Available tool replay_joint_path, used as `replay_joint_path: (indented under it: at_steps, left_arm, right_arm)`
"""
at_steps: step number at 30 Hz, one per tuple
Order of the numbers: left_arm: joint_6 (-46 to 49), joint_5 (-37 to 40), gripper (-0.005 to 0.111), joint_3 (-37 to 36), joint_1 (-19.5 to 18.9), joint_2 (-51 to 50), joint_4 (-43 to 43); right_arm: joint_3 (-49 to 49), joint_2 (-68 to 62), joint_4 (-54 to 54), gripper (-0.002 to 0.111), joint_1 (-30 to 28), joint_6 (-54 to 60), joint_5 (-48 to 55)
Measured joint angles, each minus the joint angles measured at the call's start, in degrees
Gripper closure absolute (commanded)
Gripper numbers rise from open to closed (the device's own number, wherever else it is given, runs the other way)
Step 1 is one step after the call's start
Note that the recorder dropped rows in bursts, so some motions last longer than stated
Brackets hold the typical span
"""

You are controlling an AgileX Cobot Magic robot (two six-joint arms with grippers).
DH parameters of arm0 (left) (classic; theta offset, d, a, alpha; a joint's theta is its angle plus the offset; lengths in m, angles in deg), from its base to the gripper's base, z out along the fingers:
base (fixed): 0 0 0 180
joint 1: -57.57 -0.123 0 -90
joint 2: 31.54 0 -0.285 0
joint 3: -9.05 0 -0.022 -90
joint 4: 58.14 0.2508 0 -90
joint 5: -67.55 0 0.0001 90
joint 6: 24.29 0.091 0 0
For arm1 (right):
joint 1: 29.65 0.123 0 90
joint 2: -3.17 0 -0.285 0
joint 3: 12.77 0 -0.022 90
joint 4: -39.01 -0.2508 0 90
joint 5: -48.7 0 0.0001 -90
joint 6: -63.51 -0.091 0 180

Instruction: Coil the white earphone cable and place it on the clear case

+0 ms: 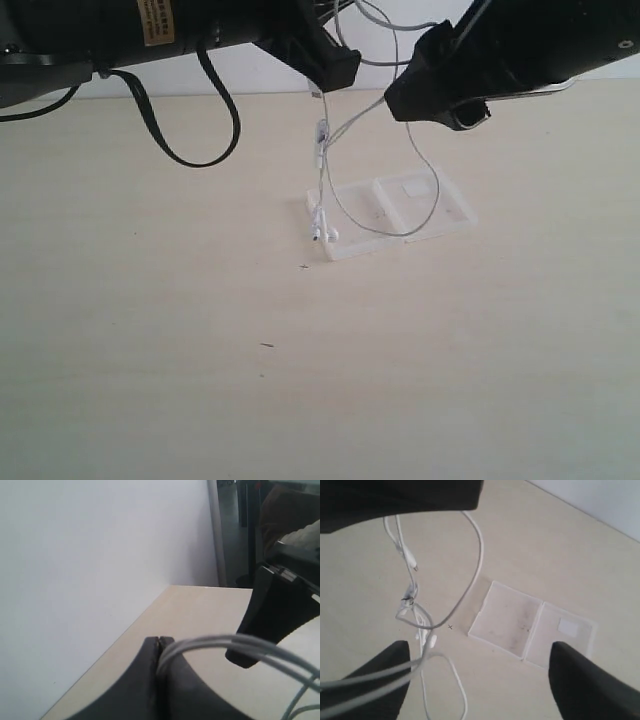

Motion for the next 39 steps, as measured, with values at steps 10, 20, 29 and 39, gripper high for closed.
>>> replay_joint_path:
  at_steps: [10, 20, 29, 39]
  left_arm:
    - [0.0, 0.1, 0.107, 0.0, 0.0, 0.0, 0.0]
    - [-0.4, 0.1, 0.107, 0.0, 0.0, 0.0, 0.0]
    - [-0.5, 0.1, 0.107, 0.0, 0.0, 0.0, 0.0]
    - [-0.6, 0.1, 0.107, 0.0, 0.0, 0.0, 0.0]
  right_arm:
    - [1.8, 1.3, -0.1, 0.014, 0.0, 1.6, 9.7]
    - [2.5, 1.8, -10.8, 0.011, 0.0, 18.8, 19.4]
    - [2.5, 7.8, -12.2, 0.011, 0.0, 19.4, 16.1]
    - [-10.4, 15.7, -17.5, 0.011, 0.0, 19.9, 11.7]
